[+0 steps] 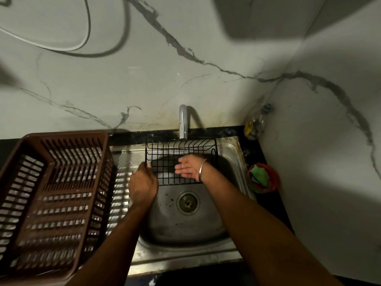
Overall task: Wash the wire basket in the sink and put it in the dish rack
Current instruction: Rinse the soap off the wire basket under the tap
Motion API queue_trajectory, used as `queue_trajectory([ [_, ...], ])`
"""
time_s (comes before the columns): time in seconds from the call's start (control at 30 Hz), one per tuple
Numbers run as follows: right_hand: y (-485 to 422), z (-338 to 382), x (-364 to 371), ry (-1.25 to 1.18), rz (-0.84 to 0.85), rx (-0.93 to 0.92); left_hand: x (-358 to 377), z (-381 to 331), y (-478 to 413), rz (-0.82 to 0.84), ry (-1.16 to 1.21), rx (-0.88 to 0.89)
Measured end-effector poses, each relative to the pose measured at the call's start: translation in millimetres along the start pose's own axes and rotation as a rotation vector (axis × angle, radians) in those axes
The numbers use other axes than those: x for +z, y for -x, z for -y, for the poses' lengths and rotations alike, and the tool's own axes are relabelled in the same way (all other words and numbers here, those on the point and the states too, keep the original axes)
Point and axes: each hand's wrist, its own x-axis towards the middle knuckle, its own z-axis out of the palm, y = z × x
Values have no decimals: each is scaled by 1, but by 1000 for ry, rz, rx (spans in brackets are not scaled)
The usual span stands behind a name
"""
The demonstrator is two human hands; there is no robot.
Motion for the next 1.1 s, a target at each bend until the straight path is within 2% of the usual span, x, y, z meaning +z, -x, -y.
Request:
queue_trajectory([
  [0.13, -7, -1, -7, -127, -109, -26, 8, 7, 0, 32, 38, 1],
  [0.23, -4, -5, -8, -109, -59, -68, 13, 13, 1, 63, 48, 30],
  [0.4, 6, -19, -28, -669, 269, -115, 26, 26, 9, 88, 116, 39],
  [0.43, 9, -20, -29, -767, 282, -110, 28, 26, 12, 96, 138, 27],
  [0.57, 9, -13, -21, -1020, 107, -124, 34, 26, 26, 170, 210, 20],
  [0.7, 16, -23, -21, -958, 110, -171, 40, 29, 21, 328, 368, -71],
  [0.77, 18, -29, -20, -891, 117, -197, 33, 20, 21, 433, 535, -115],
  [0.87, 20, -36, -21, -890, 147, -223, 23, 6, 17, 515, 850, -358],
  [0.93, 23, -40, -19, -892, 170, -246, 23, 2, 11, 527, 945, -469],
  [1.1, 31, -44, 0, -824, 91, -281, 23, -6, -2, 423, 959, -493],
])
